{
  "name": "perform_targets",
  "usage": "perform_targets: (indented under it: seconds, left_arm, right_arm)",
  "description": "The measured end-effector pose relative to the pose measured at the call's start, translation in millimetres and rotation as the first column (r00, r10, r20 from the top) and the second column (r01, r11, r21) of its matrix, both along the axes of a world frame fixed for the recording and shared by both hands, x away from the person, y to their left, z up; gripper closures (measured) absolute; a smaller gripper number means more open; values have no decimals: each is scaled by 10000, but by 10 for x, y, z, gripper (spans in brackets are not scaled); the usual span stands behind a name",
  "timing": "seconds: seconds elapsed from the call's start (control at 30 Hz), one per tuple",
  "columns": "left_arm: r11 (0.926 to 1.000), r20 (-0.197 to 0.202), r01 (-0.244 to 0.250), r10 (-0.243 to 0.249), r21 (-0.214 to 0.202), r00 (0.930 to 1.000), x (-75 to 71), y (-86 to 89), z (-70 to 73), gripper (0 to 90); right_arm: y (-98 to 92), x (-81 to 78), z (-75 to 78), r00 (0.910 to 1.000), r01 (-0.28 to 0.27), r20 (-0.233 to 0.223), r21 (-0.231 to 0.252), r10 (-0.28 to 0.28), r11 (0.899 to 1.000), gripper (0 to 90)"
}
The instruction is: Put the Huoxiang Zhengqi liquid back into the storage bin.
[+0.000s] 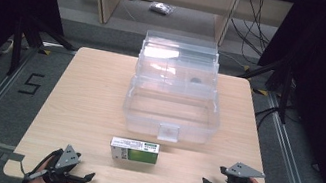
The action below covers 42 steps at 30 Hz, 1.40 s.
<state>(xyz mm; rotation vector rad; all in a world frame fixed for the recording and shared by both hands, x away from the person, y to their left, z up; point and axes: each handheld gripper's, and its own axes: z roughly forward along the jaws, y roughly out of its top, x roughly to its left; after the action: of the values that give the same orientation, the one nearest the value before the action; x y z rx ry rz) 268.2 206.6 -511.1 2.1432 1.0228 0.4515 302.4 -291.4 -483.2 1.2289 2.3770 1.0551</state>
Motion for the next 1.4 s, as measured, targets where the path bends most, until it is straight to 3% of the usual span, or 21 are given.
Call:
perform_targets:
  seconds: [0.07,0.2,0.33,0.37,0.4,0.57,0.6,0.63,0.7,0.73,0.77,0.83,0.9,0.93,1.03,1.1,1.17,1.23,1.27,1.33,1.4]
  left_arm:
    - [10000,-21,20,-20,39,10000,0,4,5,181]
    - [10000,38,-40,40,44,10000,3,9,3,181]
    - [10000,-37,-3,3,-86,10000,2,1,-2,181]
    - [10000,5,52,-52,12,10000,1,5,4,181]
    - [10000,20,-2,2,53,10000,5,8,3,181]
    - [9999,-17,-63,63,-153,10000,9,-5,-7,181]
    - [9995,-75,190,-188,270,9998,16,23,16,181]
    - [9991,-60,253,-251,342,9997,18,25,21,181]
    - [9994,-67,226,-224,246,9997,13,21,18,181]
    - [10000,-6,60,-60,-20,10000,9,4,5,181]
    - [10000,-6,37,-37,-25,10000,10,7,3,181]
    - [10000,-14,37,-37,-28,10000,10,10,2,181]
    - [10000,12,51,-51,-19,10000,11,9,4,181]
    - [9998,-30,140,-140,109,9999,14,16,12,181]
    - [9993,-72,233,-231,303,9997,19,19,11,181]
    - [9999,12,16,-16,-104,10000,11,-6,-7,181]
    - [9999,33,-14,15,-166,10000,7,-7,-4,181]
    - [10000,-7,49,-49,-41,10000,9,6,3,181]
    - [10000,1,42,-42,-45,10000,9,7,3,181]
    - [10000,-18,37,-37,-50,10000,9,6,1,181]
    - [10000,-14,65,-66,-33,10000,9,4,0,181]
  right_arm:
    - [-9,19,-3,9998,-211,65,-85,212,9997,208]
    - [8,10,14,10000,-12,-66,-29,12,10000,208]
    - [-13,65,41,9981,-450,403,-307,462,9985,195]
    - [5,50,63,9996,-281,38,-153,282,9995,190]
    - [-9,86,64,9976,-553,402,-394,569,9977,184]
    - [41,134,171,9962,-846,157,-632,858,9944,171]
    - [100,130,227,9961,-867,-205,-678,855,9939,176]
    - [100,130,227,9961,-867,-205,-678,855,9939,176]
    - [143,180,279,9932,-1147,116,-901,1162,9893,177]
    - [169,195,328,9911,-1323,-5,-910,1328,9870,177]
    - [226,234,403,9873,-1583,-76,-1191,1586,9802,177]
    - [268,253,426,9853,-1686,73,-1216,1707,9782,177]
    - [369,310,538,9714,-2343,16,-1570,2375,9594,209]
    - [411,324,554,9681,-2459,94,-1581,2505,9563,221]
    - [488,357,596,9604,-2743,37,-1661,2787,9472,223]
    - [574,393,647,9516,-3018,-1,-1877,3072,9347,230]
    - [627,405,677,9488,-3122,-124,-1907,3158,9307,242]
    - [682,441,714,9394,-3363,-91,-2164,3426,9165,243]
    - [724,438,731,9419,-3315,-176,-2115,3355,9195,249]
    - [816,459,780,9357,-3479,-258,-2352,3520,9076,255]
    - [854,457,789,9336,-3530,-251,-2351,3574,9056,259]
